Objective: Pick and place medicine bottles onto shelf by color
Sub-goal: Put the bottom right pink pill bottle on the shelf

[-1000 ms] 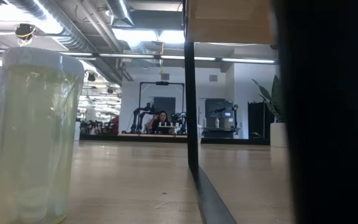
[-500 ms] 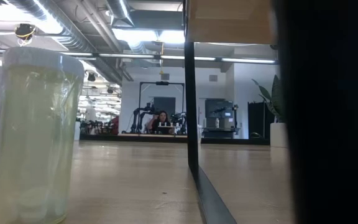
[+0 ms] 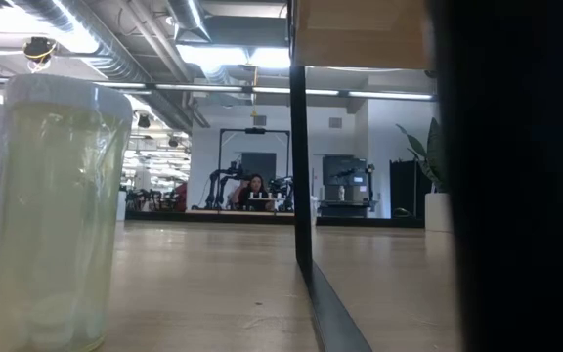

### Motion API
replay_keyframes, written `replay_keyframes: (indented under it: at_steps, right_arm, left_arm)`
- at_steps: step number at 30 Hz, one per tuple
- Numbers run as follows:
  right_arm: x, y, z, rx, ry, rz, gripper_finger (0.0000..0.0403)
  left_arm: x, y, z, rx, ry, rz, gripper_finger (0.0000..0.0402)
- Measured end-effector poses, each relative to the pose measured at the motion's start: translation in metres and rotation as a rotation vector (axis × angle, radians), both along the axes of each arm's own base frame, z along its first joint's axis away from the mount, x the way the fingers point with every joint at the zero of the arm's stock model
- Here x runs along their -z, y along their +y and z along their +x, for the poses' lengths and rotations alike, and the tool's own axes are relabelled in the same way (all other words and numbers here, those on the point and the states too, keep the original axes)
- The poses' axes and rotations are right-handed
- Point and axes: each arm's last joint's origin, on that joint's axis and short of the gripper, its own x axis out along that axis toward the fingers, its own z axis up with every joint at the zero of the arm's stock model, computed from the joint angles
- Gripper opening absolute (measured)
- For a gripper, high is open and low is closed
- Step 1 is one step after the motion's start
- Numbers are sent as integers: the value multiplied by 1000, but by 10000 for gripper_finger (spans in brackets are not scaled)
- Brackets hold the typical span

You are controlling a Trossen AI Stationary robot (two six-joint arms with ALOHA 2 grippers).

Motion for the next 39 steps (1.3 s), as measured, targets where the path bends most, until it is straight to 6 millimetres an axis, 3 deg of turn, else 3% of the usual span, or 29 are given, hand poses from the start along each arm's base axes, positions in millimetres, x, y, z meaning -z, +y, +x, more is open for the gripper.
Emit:
replay_keyframes:
  at_steps: [6, 16, 25, 31, 39]
  right_arm:
    - [-6, 10, -15, -59, 5, 4, 103]
    - [-25, 11, -57, -249, 31, 54, 103]
    - [11, 8, -69, -296, -54, 169, 103]
    - [33, 10, -74, -376, -23, 155, 103]
    - [36, 10, -74, -398, -9, 160, 103]
  left_arm:
    - [0, -9, -5, 27, 1, -1, 145]
    - [0, -17, -9, 39, -7, -26, 145]
    - [-2, -17, -8, 38, -23, -36, 145]
    - [-4, -17, -7, 38, -49, -52, 147]
    - [-7, -14, -3, 21, -83, -81, 146]
